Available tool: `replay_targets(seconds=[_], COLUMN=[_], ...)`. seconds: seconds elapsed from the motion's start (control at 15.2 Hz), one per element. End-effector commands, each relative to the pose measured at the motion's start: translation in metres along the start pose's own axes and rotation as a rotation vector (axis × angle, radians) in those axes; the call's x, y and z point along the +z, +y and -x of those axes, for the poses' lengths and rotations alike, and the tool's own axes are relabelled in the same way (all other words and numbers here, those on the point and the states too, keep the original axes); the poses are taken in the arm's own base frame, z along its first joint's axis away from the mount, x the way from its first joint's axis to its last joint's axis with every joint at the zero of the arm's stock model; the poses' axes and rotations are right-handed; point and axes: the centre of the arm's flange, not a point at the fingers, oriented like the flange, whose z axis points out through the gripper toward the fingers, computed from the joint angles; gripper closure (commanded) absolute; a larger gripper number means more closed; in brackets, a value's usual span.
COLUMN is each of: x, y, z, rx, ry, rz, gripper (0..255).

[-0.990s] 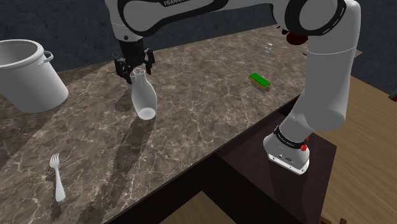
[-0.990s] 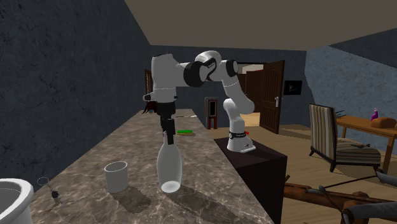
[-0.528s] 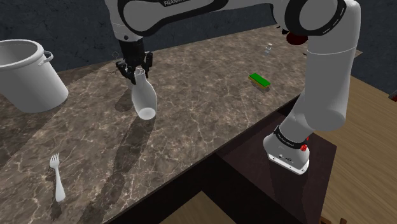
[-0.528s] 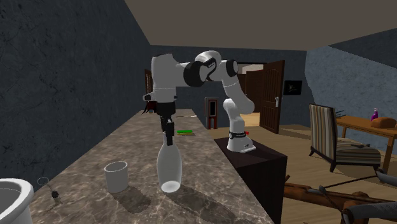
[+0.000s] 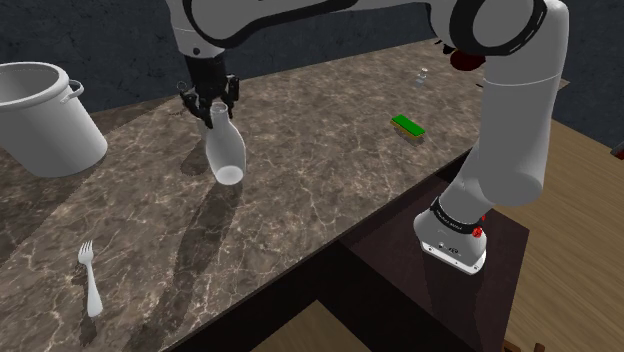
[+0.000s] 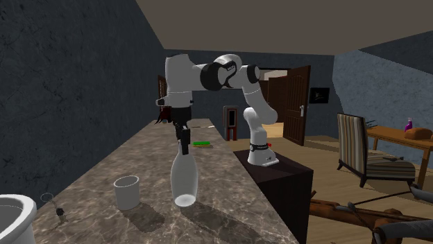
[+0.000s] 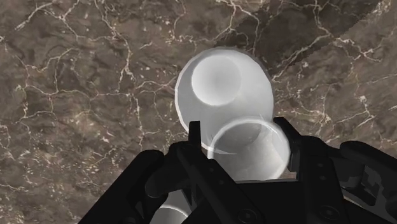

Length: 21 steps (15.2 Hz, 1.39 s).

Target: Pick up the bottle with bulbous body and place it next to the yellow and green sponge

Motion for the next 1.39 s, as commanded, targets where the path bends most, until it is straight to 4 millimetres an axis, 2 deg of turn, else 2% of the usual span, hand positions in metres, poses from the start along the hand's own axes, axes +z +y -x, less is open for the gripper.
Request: replay_targets(seconds=[0.0,0.86,1.32], x=[-0.011,-0.079,-0.078], y=[0.0,0.001,0.091], z=[0.0,0.002,0.02], rx=[0.0,0.0,0.0], ry=[0.0,0.0,0.0], rz=[0.0,0.0,0.0], gripper=[255,255,255])
